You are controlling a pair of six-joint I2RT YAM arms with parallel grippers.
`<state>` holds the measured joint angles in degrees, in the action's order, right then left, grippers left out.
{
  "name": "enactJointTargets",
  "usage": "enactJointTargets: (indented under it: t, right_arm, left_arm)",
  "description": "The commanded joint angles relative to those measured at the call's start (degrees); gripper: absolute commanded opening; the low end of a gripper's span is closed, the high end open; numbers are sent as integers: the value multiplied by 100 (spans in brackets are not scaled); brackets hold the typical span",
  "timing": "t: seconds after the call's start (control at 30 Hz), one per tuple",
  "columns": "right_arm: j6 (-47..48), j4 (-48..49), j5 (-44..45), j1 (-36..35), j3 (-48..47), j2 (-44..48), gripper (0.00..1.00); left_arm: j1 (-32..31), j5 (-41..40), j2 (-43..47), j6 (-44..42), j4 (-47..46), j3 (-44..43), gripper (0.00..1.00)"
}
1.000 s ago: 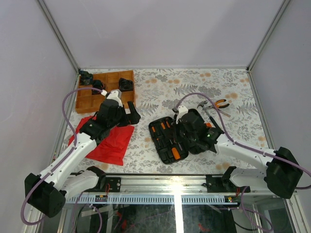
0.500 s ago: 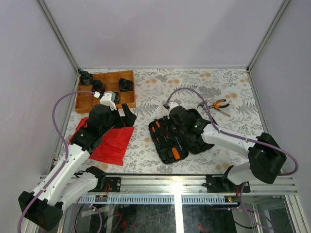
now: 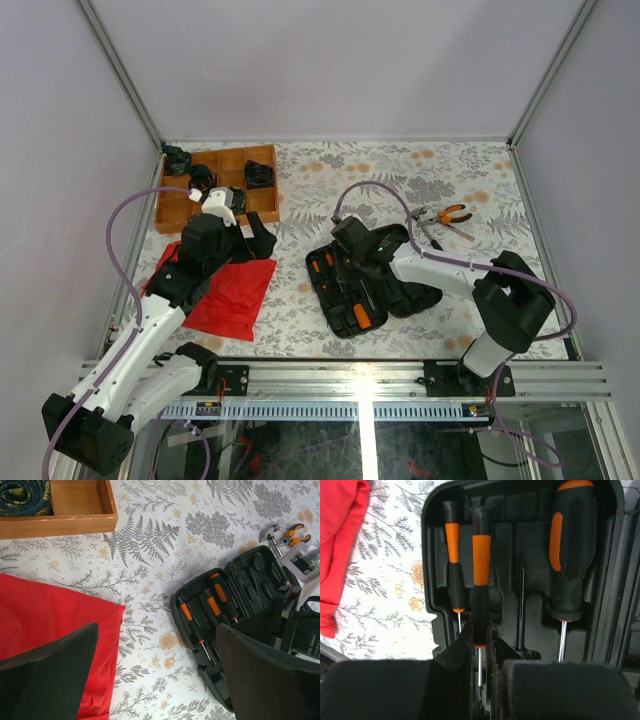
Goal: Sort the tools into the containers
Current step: Place the screwdriver in the storage box.
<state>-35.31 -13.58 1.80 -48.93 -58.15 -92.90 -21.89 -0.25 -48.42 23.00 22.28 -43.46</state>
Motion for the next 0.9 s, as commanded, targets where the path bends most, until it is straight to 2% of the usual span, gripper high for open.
enactJointTargets:
  t: [0.0, 0.5, 0.7, 0.87]
  right_arm:
    - [-148, -115, 122, 32, -304, -179, 6]
    - [118, -184, 148, 33, -682, -852, 10]
    - [185, -372, 347, 34, -813, -995, 16]
    - [296, -337, 408, 36, -837, -1042, 26]
  left_arm:
    - [80, 97, -58, -74, -251, 39, 100]
    - [210, 473, -193, -59, -347, 47, 100]
    - [251, 523, -194, -64, -361, 53, 100]
    - [269, 651, -257, -67, -365, 46, 100]
